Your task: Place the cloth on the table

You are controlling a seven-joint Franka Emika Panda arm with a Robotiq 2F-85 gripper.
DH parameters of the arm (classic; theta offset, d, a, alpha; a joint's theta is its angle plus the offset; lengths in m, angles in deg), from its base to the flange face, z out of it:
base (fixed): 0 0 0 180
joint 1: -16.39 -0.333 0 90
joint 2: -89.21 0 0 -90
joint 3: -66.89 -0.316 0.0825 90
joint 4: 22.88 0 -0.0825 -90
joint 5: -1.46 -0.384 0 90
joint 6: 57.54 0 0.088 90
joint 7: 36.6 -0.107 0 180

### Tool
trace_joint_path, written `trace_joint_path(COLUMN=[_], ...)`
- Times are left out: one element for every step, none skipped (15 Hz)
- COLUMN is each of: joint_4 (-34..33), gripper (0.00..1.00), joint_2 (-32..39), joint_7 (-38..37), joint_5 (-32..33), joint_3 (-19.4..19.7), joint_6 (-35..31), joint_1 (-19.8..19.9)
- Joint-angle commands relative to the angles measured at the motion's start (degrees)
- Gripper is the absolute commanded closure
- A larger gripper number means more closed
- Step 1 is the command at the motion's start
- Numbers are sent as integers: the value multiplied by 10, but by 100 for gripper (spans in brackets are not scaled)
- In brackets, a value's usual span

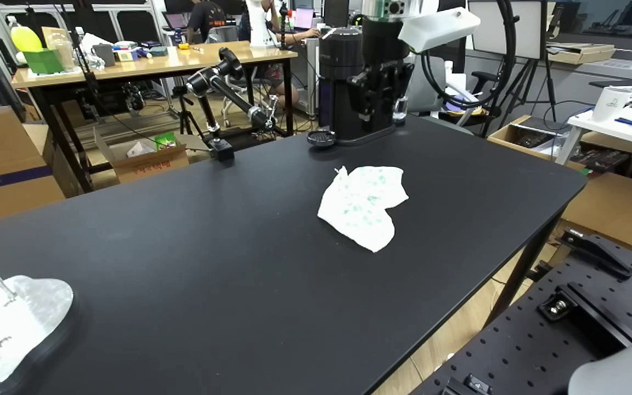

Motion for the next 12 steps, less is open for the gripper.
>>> trace_joint_path(joint_4=[-1, -1, -2, -1, -1, -1, -1, -2, -3, -3, -4, -6], gripper=[19, 12, 5, 0, 0, 0, 0, 0, 0, 0, 0, 1], joint_2=[-24, -29, -34, -39, -43, -47, -51, -54, -58, -62, -65, -66], joint_7=[-29, -39, -48, -57, -61, -62, -62, -58, -49, -37, -24, -14], joint_5=[9, 13, 17, 21, 25, 27, 26, 23, 18, 17, 15, 16], joint_3=[-1, -1, -2, -3, -3, -3, -3, -3, -2, -2, -2, -3], joint_6=[52, 70, 87, 104, 117, 129, 141, 153, 166, 179, 193, 215], joint_1=[2, 4, 5, 7, 7, 7, 7, 5, 3, 1, -2, -5])
